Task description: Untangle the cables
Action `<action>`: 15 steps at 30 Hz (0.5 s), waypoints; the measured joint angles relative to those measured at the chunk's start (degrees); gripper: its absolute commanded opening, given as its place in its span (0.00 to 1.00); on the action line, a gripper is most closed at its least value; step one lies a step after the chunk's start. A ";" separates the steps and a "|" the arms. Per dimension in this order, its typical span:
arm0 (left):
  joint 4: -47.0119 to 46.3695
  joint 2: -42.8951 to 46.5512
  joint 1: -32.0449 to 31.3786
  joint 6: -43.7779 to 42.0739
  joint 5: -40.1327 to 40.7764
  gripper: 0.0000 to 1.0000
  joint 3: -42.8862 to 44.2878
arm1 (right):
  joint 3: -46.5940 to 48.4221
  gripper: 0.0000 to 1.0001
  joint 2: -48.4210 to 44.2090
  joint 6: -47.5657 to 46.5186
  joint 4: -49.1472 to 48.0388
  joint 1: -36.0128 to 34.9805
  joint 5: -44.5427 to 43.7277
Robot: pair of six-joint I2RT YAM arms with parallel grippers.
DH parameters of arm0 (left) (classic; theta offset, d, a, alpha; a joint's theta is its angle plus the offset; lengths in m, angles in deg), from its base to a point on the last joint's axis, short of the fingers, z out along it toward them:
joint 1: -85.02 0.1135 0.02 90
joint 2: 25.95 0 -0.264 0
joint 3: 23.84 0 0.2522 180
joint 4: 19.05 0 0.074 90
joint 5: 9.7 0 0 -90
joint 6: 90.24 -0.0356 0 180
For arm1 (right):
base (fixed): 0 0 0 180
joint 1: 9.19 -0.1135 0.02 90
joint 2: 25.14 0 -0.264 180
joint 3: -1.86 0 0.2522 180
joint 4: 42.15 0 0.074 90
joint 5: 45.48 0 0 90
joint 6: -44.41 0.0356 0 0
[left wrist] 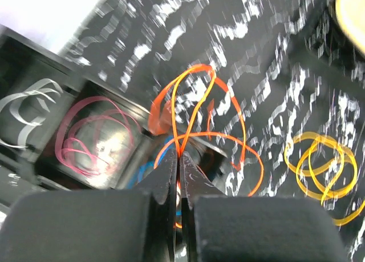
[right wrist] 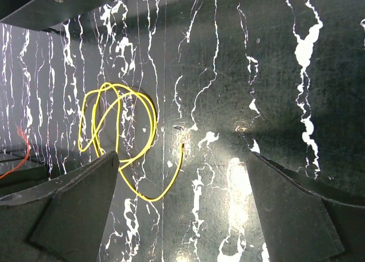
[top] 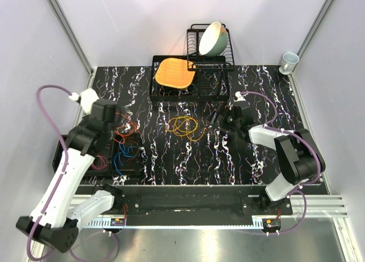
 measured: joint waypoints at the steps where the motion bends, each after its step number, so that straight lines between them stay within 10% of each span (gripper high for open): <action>1: 0.09 0.70 1.53 -0.90 0.02 0.00 0.79 | 0.02 1.00 0.15 0.04 0.00 0.00 0.20; 15: 5.20 4.02 14.53 -6.84 5.95 0.00 11.41 | 0.20 1.00 1.57 0.52 -0.04 0.00 1.51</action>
